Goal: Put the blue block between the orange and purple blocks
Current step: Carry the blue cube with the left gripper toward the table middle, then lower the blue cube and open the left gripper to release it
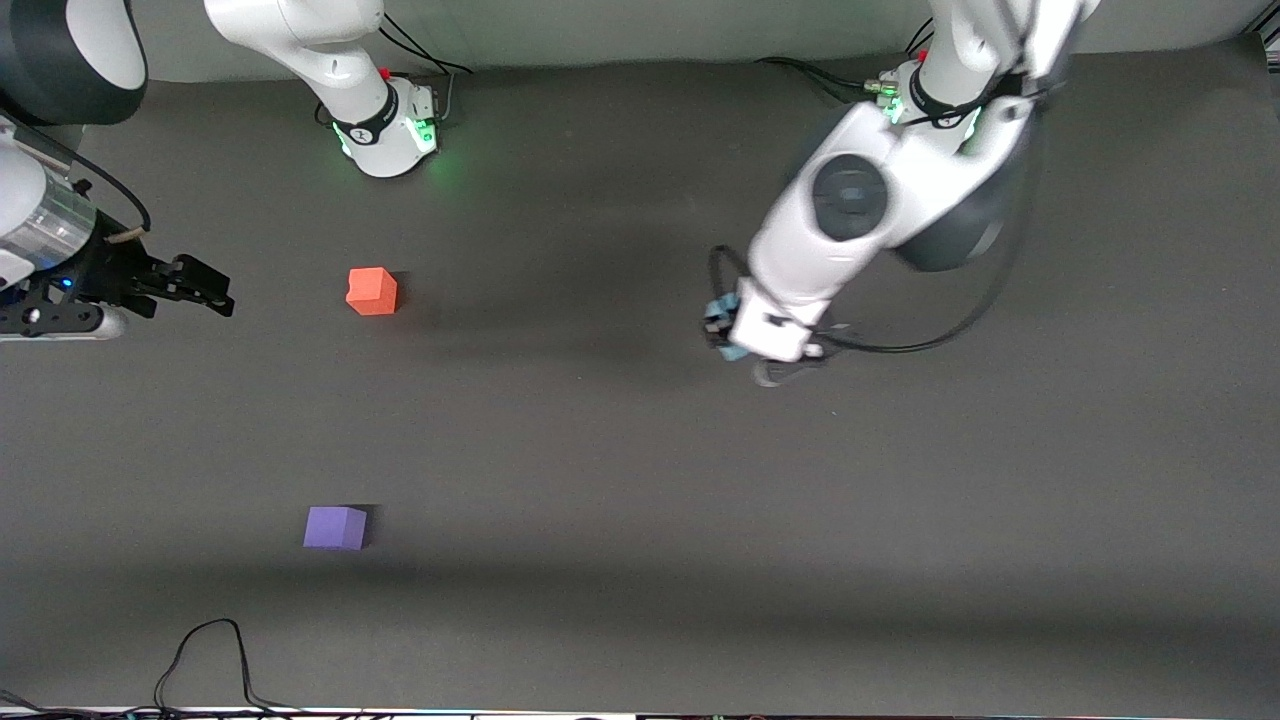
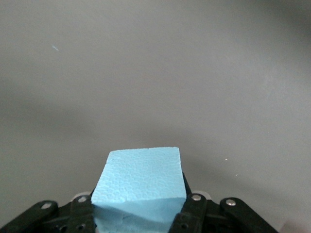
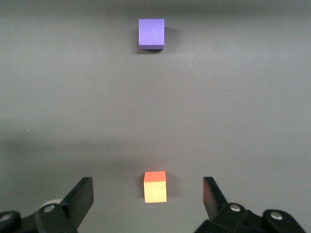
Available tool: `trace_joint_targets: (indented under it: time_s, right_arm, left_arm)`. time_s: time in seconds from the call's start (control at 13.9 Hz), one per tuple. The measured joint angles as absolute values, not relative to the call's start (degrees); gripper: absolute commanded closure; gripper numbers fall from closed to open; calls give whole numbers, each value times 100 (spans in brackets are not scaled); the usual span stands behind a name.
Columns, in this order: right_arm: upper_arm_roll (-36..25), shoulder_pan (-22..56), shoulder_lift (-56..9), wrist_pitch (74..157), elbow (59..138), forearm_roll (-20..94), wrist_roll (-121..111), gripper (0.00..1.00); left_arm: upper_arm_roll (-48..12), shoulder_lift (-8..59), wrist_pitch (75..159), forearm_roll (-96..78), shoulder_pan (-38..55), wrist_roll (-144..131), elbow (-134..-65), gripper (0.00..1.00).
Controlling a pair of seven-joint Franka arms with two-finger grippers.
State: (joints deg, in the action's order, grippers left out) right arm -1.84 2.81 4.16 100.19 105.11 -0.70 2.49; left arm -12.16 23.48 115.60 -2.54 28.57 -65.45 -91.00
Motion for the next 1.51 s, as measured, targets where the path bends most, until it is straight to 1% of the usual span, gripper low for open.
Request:
trace_joint_targets:
  time_s: [0.22, 0.36, 0.58, 0.65, 0.72, 0.79, 0.86, 0.94, 1.15, 1.3, 1.37, 1.51]
  right_arm:
    - [-187, 281, 421, 10024, 10583, -70, 249, 0]
    - [-192, 281, 423, 10024, 10593, -69, 249, 0]
    - [-204, 281, 426, 10031, 10626, -69, 249, 0]
    - [-206, 281, 429, 10035, 10637, -69, 249, 0]
    - [-206, 281, 431, 10037, 10643, -69, 249, 0]
    - [-209, 281, 433, 10039, 10646, -69, 249, 0]
    - [-210, 281, 434, 10040, 10647, -69, 249, 0]
    - [-212, 281, 434, 10040, 10648, -69, 249, 0]
    - [-213, 281, 435, 10063, 10649, -69, 249, 0]
    - [-213, 281, 435, 10121, 10649, -69, 249, 0]
    - [-214, 281, 437, 10130, 10650, -69, 249, 0]
    - [-206, 282, 444, 10145, 10648, -68, 249, 0]
  left_arm:
    - [-1209, 3625, 12113, 775, 3651, -7819, -8352, 75]
    - [-1190, 4336, 12355, 1188, 3992, -8223, -7931, 75]
    - [-1169, 4961, 12550, 1565, 4313, -8546, -7592, 75]
    - [-1167, 5099, 12552, 1648, 4416, -8646, -7461, 71]
    - [-1163, 5214, 12552, 1691, 4501, -8709, -7315, 69]
    - [-1150, 5330, 12549, 1720, 4584, -8749, -7159, 61]
    - [-1098, 5440, 12549, 1732, 4666, -8763, -7035, 27]
    - [-1000, 5539, 12550, 1741, 4757, -8764, -6935, 0]
    - [-860, 5656, 12491, 1797, 4872, -8763, -6842, 0]
    - [-835, 5630, 12093, 1841, 4865, -8763, -6712, 0]
    - [-798, 5559, 11842, 1846, 4827, -8738, -6613, 0]
    - [-783, 5203, 11552, 1835, 4591, -8444, -6536, 0]
